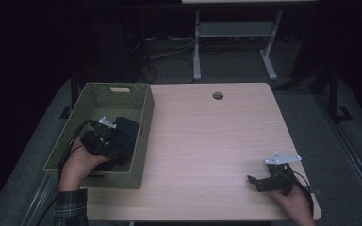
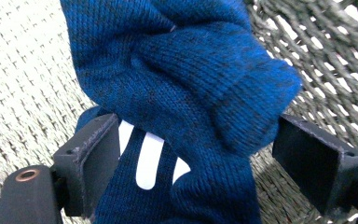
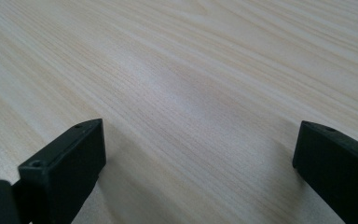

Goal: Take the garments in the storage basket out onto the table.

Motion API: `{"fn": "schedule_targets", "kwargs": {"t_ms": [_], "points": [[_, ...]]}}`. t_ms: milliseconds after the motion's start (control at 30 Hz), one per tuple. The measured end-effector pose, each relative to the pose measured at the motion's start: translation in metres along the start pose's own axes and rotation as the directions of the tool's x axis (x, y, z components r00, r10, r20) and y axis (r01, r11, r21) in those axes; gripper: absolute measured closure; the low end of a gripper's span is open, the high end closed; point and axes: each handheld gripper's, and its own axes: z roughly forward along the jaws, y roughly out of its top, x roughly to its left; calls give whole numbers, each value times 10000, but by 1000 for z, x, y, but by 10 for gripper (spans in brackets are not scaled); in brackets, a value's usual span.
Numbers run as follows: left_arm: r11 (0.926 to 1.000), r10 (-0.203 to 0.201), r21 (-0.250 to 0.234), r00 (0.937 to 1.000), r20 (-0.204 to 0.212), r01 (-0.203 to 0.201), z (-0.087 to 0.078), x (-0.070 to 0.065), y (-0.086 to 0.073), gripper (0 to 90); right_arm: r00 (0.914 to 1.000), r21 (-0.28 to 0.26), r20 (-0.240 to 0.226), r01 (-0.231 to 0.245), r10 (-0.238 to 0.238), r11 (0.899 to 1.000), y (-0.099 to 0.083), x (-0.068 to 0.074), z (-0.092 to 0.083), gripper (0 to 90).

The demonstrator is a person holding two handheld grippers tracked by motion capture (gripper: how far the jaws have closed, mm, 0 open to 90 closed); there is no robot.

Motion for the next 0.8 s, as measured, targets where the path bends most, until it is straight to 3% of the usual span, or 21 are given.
{"fn": "schedule_targets", "kwargs": {"t_ms": [167, 367, 533, 667, 800], "points": [[9996, -112, 260, 9999, 115, 109, 8, 2, 0, 163, 10000, 3, 1, 1, -1, 10000, 0, 0, 0, 22], [9991, -189, 389, 9990, 403, 173, 9, 5, -1, 320, 10000, 6, 0, 0, 0, 10000, 0, 0, 0, 22], [9990, -127, 425, 9988, 463, 108, 8, 7, -1, 613, 10000, 5, 2, 1, -1, 10000, 0, 0, 0, 22], [9992, -164, 369, 9979, 619, 141, 6, 9, -2, 694, 10000, 5, 0, 1, -1, 10000, 0, 0, 0, 22], [9994, -254, 252, 9962, 833, 233, 3, 13, -1, 707, 10000, 3, 0, 1, -1, 10000, 0, 0, 0, 22]]}}
